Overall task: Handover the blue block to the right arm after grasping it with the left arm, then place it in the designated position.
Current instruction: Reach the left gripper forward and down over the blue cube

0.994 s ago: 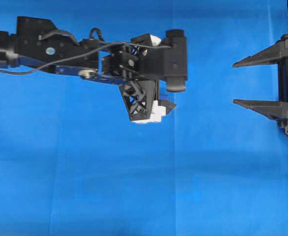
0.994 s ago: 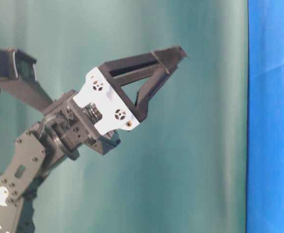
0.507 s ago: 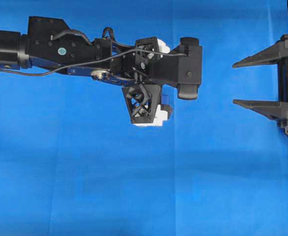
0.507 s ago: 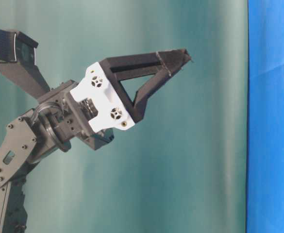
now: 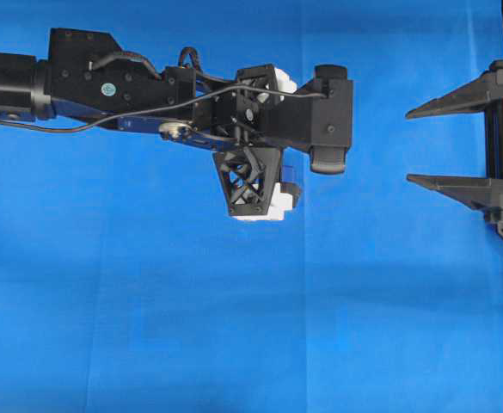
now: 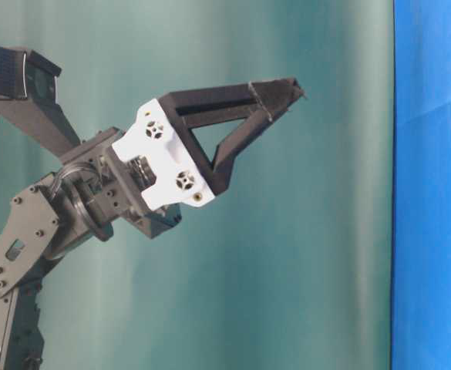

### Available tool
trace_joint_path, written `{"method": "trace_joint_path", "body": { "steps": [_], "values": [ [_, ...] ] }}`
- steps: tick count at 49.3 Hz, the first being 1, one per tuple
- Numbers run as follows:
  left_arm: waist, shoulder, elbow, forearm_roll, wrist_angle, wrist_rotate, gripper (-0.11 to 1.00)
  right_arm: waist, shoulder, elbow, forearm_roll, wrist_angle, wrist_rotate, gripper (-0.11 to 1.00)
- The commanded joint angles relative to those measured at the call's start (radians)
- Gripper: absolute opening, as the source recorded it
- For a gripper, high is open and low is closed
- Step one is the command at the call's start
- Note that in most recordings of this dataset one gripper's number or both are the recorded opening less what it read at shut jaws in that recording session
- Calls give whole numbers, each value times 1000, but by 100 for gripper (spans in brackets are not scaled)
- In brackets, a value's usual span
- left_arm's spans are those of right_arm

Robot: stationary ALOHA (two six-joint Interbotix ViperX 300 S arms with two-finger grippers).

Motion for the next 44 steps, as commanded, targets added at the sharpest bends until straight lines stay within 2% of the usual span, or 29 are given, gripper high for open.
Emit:
{"method": "trace_joint_path", "body": {
  "steps": [1, 23, 44],
  "values": [
    [2, -18, -25, 0, -5, 0, 93, 0, 5, -28, 3, -5, 2, 96],
    [2, -5, 12, 2, -55, 0, 93, 0, 5, -28, 3, -5, 2, 96],
    [3, 40, 158, 0, -258, -14, 93, 0, 18, -25, 5, -8, 2, 96]
  ]
}}
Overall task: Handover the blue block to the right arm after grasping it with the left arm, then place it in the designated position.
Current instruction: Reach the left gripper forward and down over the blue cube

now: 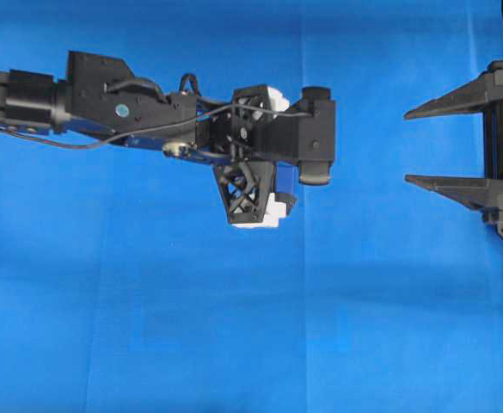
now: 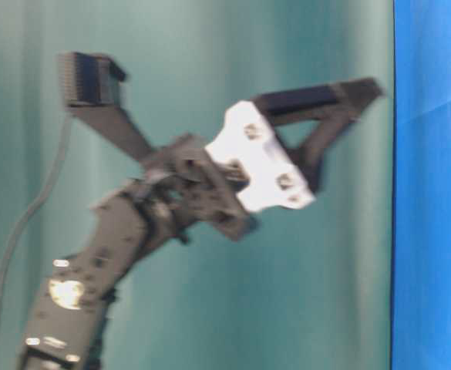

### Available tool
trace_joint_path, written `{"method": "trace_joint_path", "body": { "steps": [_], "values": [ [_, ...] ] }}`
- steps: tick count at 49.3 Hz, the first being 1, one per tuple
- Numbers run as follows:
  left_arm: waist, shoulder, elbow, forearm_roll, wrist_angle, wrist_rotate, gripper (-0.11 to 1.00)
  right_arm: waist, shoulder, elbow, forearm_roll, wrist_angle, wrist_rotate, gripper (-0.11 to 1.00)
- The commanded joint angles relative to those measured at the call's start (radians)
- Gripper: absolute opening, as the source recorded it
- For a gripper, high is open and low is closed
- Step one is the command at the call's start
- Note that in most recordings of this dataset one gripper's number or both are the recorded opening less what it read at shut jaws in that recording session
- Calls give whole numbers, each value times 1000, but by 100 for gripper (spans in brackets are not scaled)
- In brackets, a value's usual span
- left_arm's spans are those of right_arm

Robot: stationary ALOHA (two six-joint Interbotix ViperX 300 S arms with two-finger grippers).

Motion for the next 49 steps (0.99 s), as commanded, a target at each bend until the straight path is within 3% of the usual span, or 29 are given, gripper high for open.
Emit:
{"method": "trace_joint_path", "body": {
  "steps": [1, 22, 49],
  "values": [
    [2, -2, 5, 0, -40, -3, 93, -2, 11, -25, 5, -6, 2, 96],
    [26, 141, 29, 2, -129, -3, 93, -2, 21, -21, 5, -3, 2, 96],
    [28, 195, 51, 0, -179, -3, 92, -2, 37, -20, 5, -8, 2, 96]
  ]
}}
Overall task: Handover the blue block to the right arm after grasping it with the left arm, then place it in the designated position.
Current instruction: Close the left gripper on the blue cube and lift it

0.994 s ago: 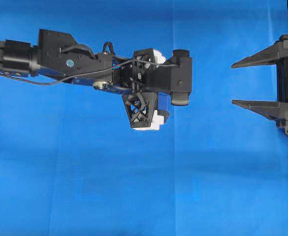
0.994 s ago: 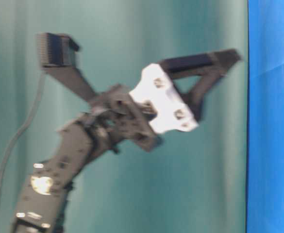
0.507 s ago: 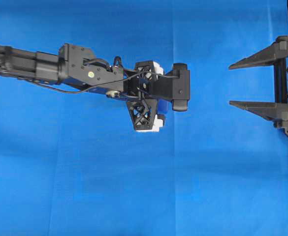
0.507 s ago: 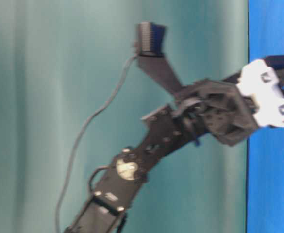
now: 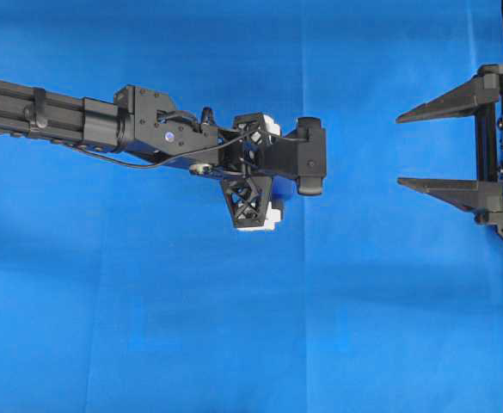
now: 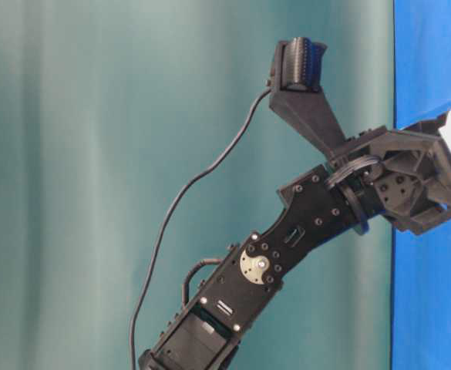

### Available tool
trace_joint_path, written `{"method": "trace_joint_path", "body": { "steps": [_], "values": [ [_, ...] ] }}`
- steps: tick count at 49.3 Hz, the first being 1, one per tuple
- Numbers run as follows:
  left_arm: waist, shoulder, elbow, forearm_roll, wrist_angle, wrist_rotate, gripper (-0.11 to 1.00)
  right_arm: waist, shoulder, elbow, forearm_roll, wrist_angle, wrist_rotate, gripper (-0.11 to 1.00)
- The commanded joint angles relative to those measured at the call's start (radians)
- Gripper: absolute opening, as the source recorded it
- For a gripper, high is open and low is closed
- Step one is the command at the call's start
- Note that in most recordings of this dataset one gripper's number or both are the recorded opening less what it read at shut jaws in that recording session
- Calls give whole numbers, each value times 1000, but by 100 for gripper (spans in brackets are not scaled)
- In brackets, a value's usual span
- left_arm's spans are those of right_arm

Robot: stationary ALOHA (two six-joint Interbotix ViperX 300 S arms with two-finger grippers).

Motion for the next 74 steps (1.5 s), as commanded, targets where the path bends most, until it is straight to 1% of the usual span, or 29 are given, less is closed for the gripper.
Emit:
{"method": "trace_joint_path", "body": {
  "steps": [1, 7, 10, 13, 17, 18, 36, 43, 56, 74],
  "values": [
    [0, -18, -9, 2, -5, 3, 92, -2, 6, -20, 3, -9, 0, 96],
    [0, -20, -11, 2, 2, 3, 91, 0, 6, -20, 3, -11, 0, 96],
    [0, -18, -12, 2, 5, 3, 86, 0, 6, -20, 3, -11, 0, 96],
    [0, -20, -14, 2, 5, 9, 75, 0, 5, -20, 3, -11, 0, 96],
    [6, -20, -11, 8, 5, 14, 52, 0, 6, -20, 3, -11, 2, 96],
    [8, -21, -9, 11, 5, 15, 48, 0, 6, -20, 3, -11, 0, 96],
    [15, -23, -12, 12, 6, 12, 48, 0, 6, -20, 3, -11, 2, 96],
    [14, -46, -17, 11, 23, 9, 48, 0, 6, -20, 3, -9, 0, 96],
    [-5, -153, -26, 11, 91, 6, 48, 0, 6, -21, 3, -11, 0, 96],
    [-38, -319, -81, 11, 189, 5, 48, 0, 6, -21, 3, -11, 2, 96]
  ]
}}
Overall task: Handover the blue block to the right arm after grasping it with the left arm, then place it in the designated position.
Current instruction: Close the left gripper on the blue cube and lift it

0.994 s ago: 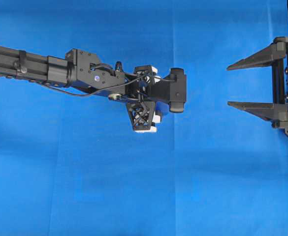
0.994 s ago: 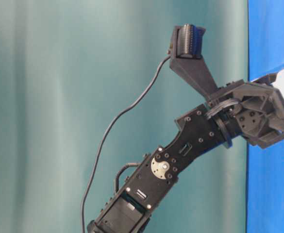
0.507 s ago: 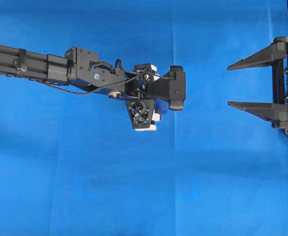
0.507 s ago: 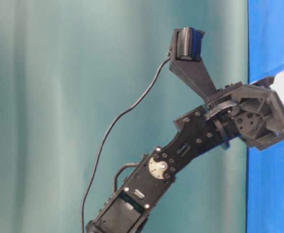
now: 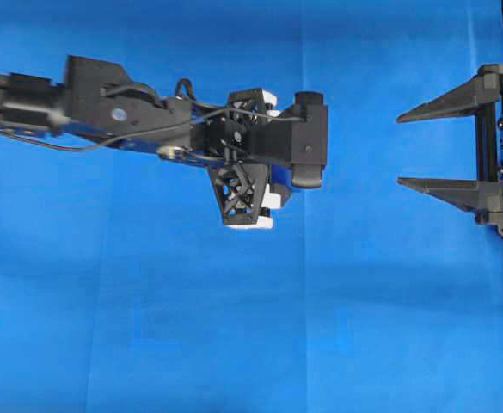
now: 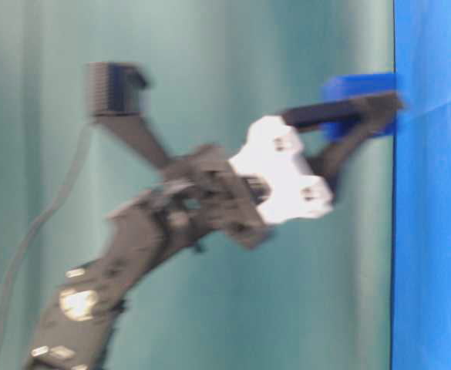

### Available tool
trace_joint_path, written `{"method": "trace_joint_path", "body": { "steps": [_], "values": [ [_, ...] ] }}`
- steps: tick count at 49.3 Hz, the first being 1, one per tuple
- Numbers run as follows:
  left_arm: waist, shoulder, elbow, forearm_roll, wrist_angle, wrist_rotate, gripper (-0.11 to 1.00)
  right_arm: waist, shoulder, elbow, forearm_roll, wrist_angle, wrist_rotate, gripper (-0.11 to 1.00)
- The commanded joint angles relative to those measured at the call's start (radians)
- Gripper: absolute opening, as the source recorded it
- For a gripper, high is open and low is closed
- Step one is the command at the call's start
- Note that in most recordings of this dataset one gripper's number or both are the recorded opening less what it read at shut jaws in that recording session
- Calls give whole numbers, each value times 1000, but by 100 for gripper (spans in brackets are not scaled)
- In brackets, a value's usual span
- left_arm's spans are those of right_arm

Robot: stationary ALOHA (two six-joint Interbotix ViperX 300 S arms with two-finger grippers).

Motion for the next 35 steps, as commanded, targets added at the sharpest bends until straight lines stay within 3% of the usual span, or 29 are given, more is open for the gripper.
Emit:
{"method": "trace_joint_path", "body": {
  "steps": [1, 19, 35],
  "values": [
    [-8, -71, -40, 2, 18, -2, 48, 0, 5, -21, 3, -9, 3, 96],
    [-23, -114, -129, 2, 127, -18, 48, 0, 5, -21, 3, -8, 18, 96],
    [-12, -133, -123, 3, 133, -18, 48, 0, 5, -21, 3, -8, 18, 96]
  ]
}}
